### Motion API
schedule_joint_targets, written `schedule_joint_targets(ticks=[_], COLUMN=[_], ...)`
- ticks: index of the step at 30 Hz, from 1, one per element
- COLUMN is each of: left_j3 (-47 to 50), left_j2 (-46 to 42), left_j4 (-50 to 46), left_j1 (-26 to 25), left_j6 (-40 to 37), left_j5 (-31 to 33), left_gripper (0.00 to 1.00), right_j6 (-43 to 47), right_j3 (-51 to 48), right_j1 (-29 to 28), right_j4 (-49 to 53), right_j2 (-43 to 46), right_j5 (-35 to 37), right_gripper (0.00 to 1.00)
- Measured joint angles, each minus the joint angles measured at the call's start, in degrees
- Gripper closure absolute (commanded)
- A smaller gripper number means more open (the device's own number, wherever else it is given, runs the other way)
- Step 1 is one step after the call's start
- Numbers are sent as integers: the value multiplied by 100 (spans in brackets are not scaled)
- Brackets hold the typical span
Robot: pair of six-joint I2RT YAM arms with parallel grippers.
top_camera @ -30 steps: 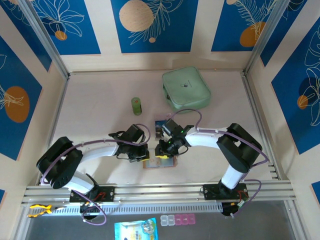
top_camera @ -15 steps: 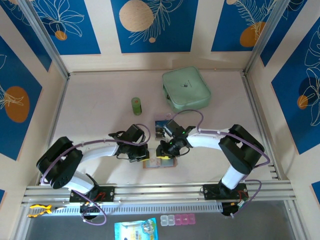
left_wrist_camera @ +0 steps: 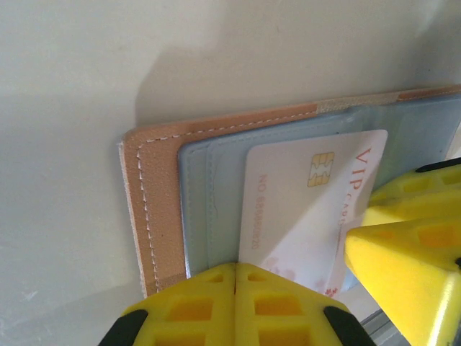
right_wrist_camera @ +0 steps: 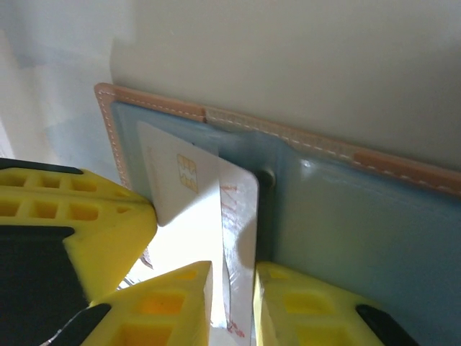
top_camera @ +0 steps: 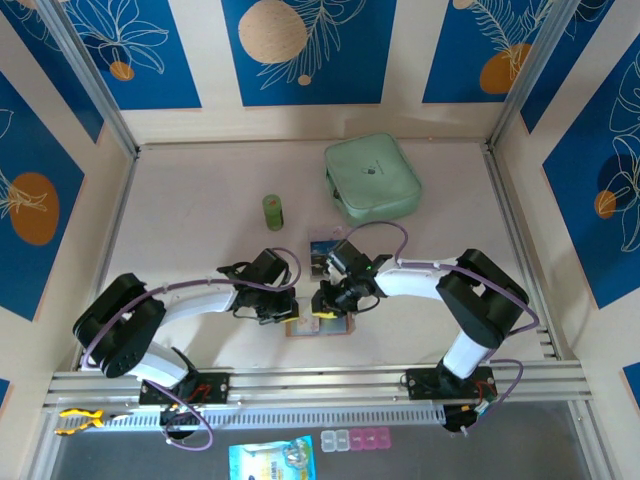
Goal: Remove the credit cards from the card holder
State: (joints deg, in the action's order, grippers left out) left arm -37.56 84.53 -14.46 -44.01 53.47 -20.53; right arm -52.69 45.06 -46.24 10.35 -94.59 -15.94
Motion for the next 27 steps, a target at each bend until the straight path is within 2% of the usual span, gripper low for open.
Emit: schedule_joint_targets(ticks=[7,16,27], left_j3=[0,0,0], left_j2=[0,0,0], left_j4=[0,0,-2], left_j1=[0,-2,-4], left_j6=[0,0,0], left_j5=[0,0,0], left_gripper=[100,100,100], right_j6=[-55,-50,168], right_j3=[-79,-142,-267], right_j1=[15,96,321], right_j4=[-111,-87,323], right_j2=[28,212,645], right_j5=[-66,-52,68], right_gripper=[84,86,89])
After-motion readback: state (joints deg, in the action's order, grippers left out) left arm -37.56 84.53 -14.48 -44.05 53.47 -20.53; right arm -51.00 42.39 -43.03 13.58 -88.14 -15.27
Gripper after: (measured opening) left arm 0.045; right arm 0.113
